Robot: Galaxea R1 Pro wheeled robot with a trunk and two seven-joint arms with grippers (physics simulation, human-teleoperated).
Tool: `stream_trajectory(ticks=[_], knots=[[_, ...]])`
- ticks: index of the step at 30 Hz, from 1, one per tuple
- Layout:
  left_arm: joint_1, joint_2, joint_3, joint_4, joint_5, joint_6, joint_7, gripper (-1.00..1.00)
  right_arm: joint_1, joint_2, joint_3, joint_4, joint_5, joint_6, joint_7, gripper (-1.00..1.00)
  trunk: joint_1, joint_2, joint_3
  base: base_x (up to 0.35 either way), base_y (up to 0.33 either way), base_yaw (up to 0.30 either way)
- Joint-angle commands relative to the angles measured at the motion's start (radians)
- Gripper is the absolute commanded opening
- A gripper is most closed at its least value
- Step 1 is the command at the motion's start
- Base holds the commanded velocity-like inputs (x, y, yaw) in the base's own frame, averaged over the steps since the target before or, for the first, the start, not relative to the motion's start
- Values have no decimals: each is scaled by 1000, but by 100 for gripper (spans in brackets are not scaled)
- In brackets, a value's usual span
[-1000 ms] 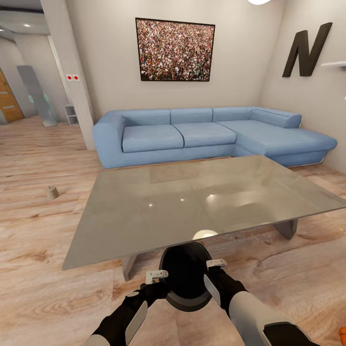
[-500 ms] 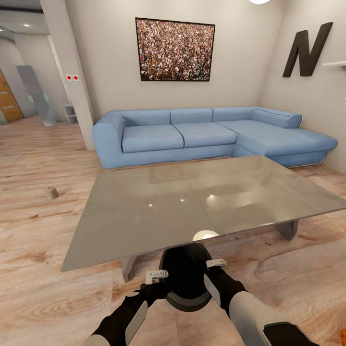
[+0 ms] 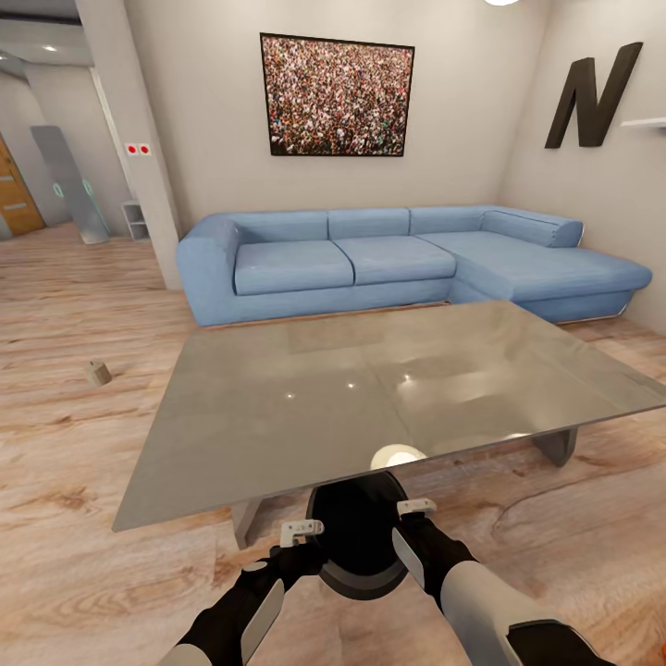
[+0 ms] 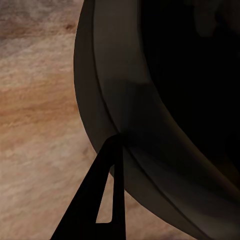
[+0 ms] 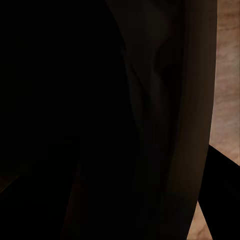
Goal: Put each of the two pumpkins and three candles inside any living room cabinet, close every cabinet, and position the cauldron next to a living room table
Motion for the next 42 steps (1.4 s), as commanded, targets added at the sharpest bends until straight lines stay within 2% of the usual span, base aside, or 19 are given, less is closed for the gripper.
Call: stream_trajectory(ticks=[1, 21, 22, 27, 28, 33, 37, 42], knots=[[0, 0, 31, 1, 84, 5, 4, -100, -1, 1, -14, -4, -17, -61, 26, -100, 0, 0, -1, 0, 0, 0], [0, 0, 31, 1, 84, 3, 4, -100, 0, 1, -14, -4, -17, -61, 26, -100, 0, 0, -1, 0, 0, 0], [0, 0, 32, 1, 84, 3, 4, -100, 0, 1, -14, -4, -17, -61, 26, 100, 0, 0, -1, 0, 0, 0], [0, 0, 32, 1, 84, 3, 4, -100, 0, 1, -14, -4, -17, -61, 26, 100, 0, 0, -1, 0, 0, 0], [0, 0, 32, 1, 84, 3, 4, 100, 0, 1, -13, -4, -17, -61, 26, 100, 0, 0, -1, 0, 0, 0], [0, 0, 34, 1, 88, 4, 5, 100, 0, 1, -14, -5, -17, -61, 26, 100, 0, 0, -1, 0, 0, 0], [0, 0, 35, 1, 115, 4, 5, 100, -1, 1, -14, -4, -17, -61, 26, 100, 0, 0, -1, 0, 0, 0], [0, 0, 36, 1, 122, 4, 5, 100, -1, 1, -14, -4, -17, -61, 27, 100, 0, 0, -1, 0, 0, 0]])
